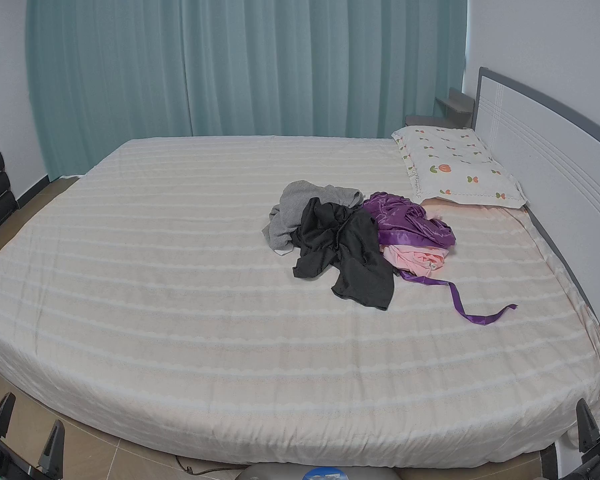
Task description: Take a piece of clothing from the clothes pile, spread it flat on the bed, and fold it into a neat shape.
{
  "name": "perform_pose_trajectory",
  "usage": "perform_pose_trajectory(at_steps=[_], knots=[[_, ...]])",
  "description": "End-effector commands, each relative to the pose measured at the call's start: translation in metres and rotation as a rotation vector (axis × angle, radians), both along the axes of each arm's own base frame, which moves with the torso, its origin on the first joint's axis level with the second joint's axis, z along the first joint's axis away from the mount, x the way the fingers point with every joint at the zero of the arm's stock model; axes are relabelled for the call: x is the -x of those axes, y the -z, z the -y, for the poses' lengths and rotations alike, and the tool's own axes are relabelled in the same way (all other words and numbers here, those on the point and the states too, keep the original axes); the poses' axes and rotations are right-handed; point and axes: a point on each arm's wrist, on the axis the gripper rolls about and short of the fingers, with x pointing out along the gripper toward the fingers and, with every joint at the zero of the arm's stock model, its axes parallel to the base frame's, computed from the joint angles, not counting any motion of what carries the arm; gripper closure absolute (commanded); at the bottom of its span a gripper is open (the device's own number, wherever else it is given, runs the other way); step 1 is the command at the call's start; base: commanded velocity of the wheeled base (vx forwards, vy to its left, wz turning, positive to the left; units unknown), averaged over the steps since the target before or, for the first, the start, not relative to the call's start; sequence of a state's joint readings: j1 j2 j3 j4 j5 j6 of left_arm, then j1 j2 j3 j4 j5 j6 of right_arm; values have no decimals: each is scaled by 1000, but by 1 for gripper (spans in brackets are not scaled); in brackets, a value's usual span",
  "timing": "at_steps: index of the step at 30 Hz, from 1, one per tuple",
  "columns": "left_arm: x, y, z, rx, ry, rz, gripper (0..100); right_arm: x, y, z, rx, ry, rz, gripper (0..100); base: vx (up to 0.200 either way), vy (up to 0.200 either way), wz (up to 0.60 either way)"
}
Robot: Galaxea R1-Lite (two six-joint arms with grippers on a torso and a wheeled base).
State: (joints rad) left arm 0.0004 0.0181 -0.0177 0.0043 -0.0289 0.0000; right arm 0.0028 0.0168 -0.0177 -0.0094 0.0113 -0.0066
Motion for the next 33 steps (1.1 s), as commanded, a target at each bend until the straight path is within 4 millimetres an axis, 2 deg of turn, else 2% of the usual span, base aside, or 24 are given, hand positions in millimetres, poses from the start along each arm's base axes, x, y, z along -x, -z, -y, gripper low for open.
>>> perform_pose_trajectory(at_steps=[1,3,4,6,9,10,11,14,15,16,18,19,20,21,24,25,27,30,31,33], knots=[[0,5,0,0,-2,0,0,3,-8,0,-16,-17,51,0,0,0,0],[0,5,0,0,1,0,0,9,-52,0,-52,-49,114,0,0,0,0],[0,5,0,0,1,0,0,2,-60,0,-62,-55,70,0,0,0,0],[0,5,0,0,1,0,0,-8,-60,0,-40,-68,-1,0,0,0,0],[0,5,0,0,1,0,0,-32,-49,-3,4,-152,-193,0,0,0,0],[0,5,0,0,-1,0,0,-33,-49,-3,4,-153,-199,0,0,0,0],[0,5,0,0,1,0,0,-48,-53,-4,-19,-165,-265,0,0,0,0],[0,5,0,2,1,0,0,-75,-54,-8,-65,-195,-382,0,0,0,0],[0,5,0,2,-1,0,0,-78,-54,-8,-68,-200,-395,0,0,0,0],[0,5,0,0,-1,0,0,-99,-55,-12,-80,-214,-474,0,0,0,0],[0,5,0,0,1,0,0,-101,-55,-12,-82,-214,-482,0,0,0,0],[0,5,0,0,1,0,0,-147,-58,-17,-138,-197,-569,0,0,0,0],[0,5,0,0,1,0,0,-154,-58,-18,-149,-193,-581,0,0,0,0],[0,5,0,0,1,0,0,-177,-55,-21,-186,-185,-615,0,0,0,0],[0,5,0,0,-2,0,0,-230,-38,-27,-239,-158,-693,0,0,0,0],[0,5,0,0,1,0,0,-237,-35,-28,-245,-155,-701,0,0,0,0],[0,5,0,0,1,0,0,-279,-16,-32,-259,-132,-729,0,0,0,0],[0,5,0,0,1,0,0,-315,2,-37,-275,-124,-722,0,0,0,0],[0,5,0,0,1,0,0,-336,15,-39,-290,-120,-715,0,0,0,0],[0,5,0,0,1,0,0,-361,31,-43,-318,-109,-714,0,0,0,0]])
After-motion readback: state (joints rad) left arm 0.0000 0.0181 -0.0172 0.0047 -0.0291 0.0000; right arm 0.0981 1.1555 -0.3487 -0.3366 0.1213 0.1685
